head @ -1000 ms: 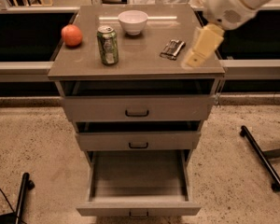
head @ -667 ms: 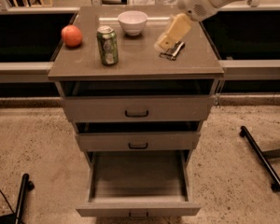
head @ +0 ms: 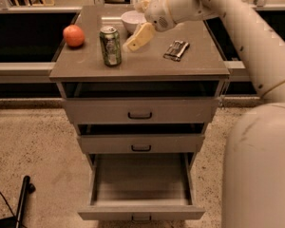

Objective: Place green can into bottom drawer

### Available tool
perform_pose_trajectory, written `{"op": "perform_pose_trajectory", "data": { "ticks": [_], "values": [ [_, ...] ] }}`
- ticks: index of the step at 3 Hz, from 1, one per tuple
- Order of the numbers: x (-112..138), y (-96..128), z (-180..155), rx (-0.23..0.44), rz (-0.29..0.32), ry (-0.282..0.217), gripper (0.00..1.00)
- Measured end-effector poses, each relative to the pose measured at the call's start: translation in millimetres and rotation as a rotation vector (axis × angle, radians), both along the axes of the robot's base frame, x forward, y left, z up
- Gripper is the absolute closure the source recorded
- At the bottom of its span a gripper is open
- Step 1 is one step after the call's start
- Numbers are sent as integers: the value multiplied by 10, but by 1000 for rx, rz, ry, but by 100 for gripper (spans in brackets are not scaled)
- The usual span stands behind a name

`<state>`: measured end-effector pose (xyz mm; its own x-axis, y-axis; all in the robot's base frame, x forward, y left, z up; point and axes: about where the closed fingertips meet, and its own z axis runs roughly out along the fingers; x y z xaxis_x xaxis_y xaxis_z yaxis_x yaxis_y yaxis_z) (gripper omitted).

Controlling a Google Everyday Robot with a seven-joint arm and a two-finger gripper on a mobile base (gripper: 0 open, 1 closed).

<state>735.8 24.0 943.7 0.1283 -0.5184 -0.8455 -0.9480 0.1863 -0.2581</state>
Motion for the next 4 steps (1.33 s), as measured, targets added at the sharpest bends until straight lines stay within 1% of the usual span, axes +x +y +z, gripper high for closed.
{"op": "perform_pose_trajectory", "data": {
  "ticks": [1, 2, 3, 4],
  "values": [
    [130, 377, -217, 52, 60, 60, 0],
    [222, 757, -382, 104, 116, 121, 26],
    [216, 964, -442, 154, 163, 157, 49],
    [168, 986, -519, 253, 212, 192, 72]
  ]
}}
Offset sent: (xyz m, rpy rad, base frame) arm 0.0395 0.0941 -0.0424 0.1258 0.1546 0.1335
